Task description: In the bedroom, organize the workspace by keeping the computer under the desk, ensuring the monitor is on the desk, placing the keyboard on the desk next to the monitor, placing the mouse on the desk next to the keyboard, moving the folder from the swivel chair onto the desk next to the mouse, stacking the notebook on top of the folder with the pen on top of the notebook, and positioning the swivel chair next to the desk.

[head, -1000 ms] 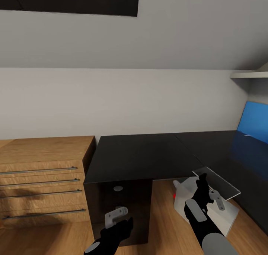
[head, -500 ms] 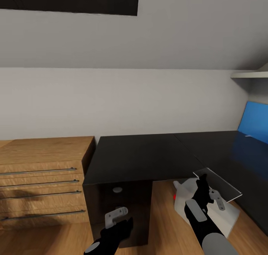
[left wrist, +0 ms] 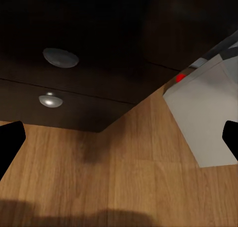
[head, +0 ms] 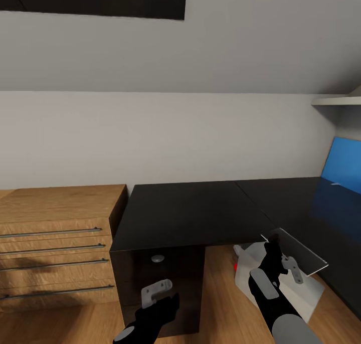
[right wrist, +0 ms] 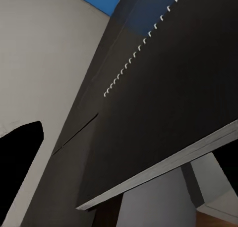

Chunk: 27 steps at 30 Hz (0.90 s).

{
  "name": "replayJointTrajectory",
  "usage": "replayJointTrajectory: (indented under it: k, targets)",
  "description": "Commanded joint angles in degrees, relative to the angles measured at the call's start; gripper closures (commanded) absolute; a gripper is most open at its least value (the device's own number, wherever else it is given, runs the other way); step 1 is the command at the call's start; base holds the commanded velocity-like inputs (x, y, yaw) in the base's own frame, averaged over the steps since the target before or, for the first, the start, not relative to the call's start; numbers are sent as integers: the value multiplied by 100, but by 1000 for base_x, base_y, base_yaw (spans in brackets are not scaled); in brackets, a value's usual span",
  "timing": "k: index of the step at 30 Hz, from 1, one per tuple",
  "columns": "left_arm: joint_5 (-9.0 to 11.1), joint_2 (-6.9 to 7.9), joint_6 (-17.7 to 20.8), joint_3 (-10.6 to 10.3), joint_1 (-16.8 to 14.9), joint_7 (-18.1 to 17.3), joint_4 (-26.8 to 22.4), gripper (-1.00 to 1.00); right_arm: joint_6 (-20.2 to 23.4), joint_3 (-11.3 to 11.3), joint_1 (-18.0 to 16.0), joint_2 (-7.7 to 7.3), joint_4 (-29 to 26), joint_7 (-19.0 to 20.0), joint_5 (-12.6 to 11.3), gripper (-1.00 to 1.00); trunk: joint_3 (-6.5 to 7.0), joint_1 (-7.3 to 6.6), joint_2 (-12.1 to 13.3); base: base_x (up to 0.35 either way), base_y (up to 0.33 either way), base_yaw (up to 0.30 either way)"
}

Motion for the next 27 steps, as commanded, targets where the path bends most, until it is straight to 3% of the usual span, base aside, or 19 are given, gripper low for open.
replayJointTrajectory:
  k: [1,27]
  targets:
    - [12,3,27,-8,-7,33,-8,-100,-5,-12,-3,4,-5,-16,9,100,-6,-1,-3,0,0,0]
    - [21,3,27,-8,-7,34,-3,-100,-10,4,-3,-40,-24,10,9,100,-6,-1,-3,0,0,0]
